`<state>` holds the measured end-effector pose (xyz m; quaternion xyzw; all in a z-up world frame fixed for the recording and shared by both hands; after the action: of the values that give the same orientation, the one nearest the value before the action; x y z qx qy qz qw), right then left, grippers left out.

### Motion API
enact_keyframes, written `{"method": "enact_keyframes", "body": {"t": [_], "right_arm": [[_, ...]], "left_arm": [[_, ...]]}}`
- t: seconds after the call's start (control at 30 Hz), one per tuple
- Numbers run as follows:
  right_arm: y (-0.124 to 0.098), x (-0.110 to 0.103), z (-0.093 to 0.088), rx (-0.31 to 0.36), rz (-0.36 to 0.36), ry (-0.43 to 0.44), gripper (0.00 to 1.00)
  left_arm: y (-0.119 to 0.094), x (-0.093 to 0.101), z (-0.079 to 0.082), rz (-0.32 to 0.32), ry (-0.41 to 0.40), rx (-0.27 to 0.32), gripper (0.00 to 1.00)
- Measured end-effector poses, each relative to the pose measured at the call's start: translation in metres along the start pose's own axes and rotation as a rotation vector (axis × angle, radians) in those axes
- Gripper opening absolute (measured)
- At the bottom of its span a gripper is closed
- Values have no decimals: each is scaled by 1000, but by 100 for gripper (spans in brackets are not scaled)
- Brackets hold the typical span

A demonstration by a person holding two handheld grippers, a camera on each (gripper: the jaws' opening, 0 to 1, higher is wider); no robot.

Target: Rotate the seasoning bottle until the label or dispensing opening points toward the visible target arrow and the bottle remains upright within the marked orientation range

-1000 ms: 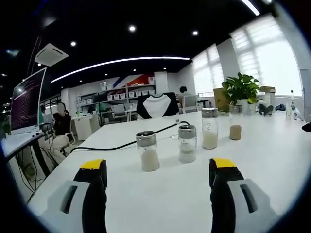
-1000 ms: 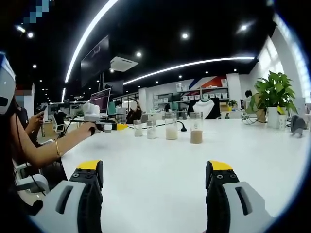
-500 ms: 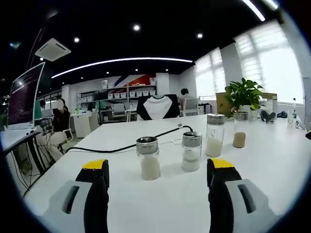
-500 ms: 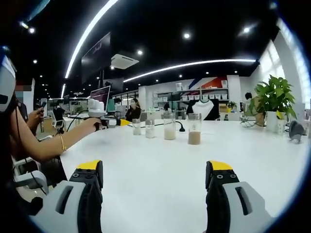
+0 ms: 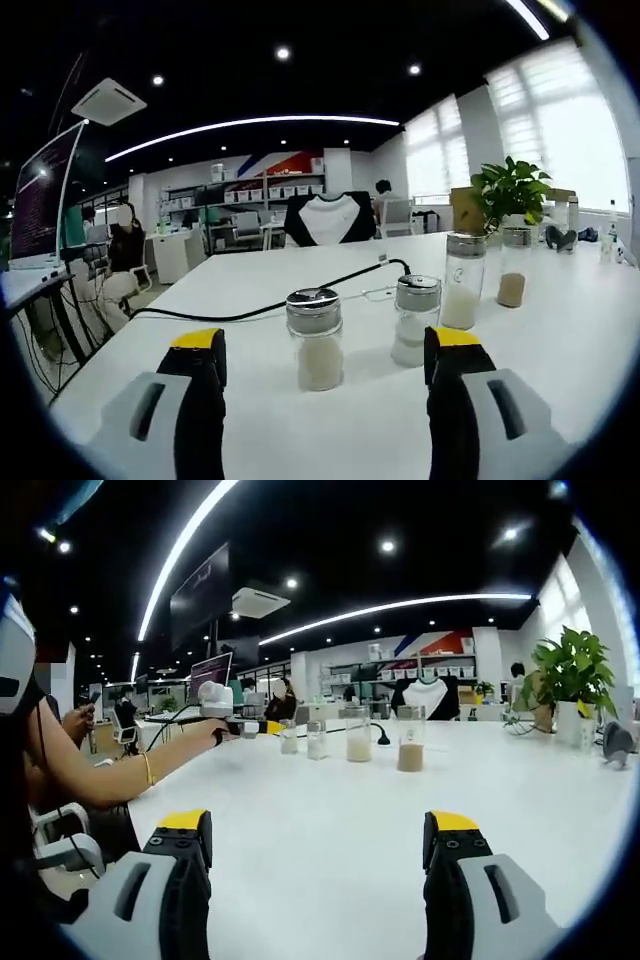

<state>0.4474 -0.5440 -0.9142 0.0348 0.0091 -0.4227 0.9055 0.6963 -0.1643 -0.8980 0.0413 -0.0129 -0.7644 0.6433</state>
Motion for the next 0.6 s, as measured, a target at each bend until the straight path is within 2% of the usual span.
{"method": "enact_keyframes", "body": {"t": [0.23,0.47,0.6], "right_arm": [[-2,1,2,-9,-9,-8,88],[-3,1,10,10,-8,-3,88],[-1,2,11,8,-13,-6,88]], "left_arm": [[12,-6,-6,31,-6,-27,82],[17,-6,-16,31,-25,-50,81],[24,-9,-12,44,-27,-37,78]]}}
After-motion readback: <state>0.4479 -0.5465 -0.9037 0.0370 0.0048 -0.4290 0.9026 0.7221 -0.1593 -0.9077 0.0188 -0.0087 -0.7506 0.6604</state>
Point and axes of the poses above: the point that each gripper's makers call its tool centre point, and the gripper's own axes: y roughly forward along the fingers, x roughly to its right, z roughly out of its top, the point moved 4 cm from there along -y, roughly backward along the fingers, and after that the axes turned 10 degrees about x, right-handed, at the moved point
